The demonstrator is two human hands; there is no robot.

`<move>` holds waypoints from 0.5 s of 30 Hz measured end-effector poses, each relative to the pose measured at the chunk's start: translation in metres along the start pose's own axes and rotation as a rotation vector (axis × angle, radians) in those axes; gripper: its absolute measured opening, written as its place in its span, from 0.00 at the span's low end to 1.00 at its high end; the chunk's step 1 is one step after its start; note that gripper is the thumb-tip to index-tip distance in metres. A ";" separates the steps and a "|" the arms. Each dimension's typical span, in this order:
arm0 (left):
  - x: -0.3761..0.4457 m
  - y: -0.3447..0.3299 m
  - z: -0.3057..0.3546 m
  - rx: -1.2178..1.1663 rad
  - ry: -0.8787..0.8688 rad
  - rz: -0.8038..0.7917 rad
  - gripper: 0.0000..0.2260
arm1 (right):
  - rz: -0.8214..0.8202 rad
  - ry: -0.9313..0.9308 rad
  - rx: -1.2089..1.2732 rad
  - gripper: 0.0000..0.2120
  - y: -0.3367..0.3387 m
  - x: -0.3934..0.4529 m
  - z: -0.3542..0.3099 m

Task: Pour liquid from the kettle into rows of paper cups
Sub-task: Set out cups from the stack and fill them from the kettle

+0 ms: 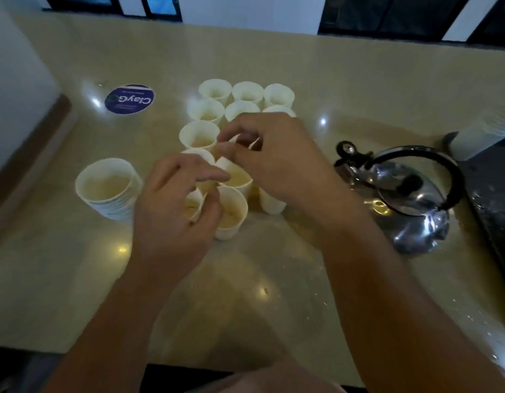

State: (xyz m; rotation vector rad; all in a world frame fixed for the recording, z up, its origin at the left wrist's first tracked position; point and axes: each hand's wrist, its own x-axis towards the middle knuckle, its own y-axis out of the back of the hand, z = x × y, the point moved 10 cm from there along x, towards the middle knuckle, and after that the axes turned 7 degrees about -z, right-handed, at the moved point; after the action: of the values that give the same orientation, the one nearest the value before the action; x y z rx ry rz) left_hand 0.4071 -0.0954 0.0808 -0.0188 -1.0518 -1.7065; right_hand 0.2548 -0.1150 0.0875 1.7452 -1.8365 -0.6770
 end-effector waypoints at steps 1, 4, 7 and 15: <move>-0.011 0.014 -0.009 0.036 0.020 0.088 0.09 | -0.027 0.027 -0.007 0.06 -0.014 0.005 -0.012; -0.045 0.042 -0.039 0.087 0.088 0.331 0.16 | -0.066 0.073 -0.055 0.08 -0.050 0.016 -0.040; -0.076 0.058 -0.068 0.073 0.165 0.547 0.22 | -0.114 0.062 -0.108 0.10 -0.084 0.025 -0.054; -0.070 0.039 -0.148 -0.316 0.445 0.426 0.37 | -0.227 -0.035 -0.337 0.19 -0.121 0.050 -0.060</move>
State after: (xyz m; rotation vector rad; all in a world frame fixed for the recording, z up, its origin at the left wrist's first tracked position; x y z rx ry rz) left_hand 0.5359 -0.1375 -0.0187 -0.0579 -0.4062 -1.3821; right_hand 0.3832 -0.1711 0.0527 1.7331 -1.4541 -1.0455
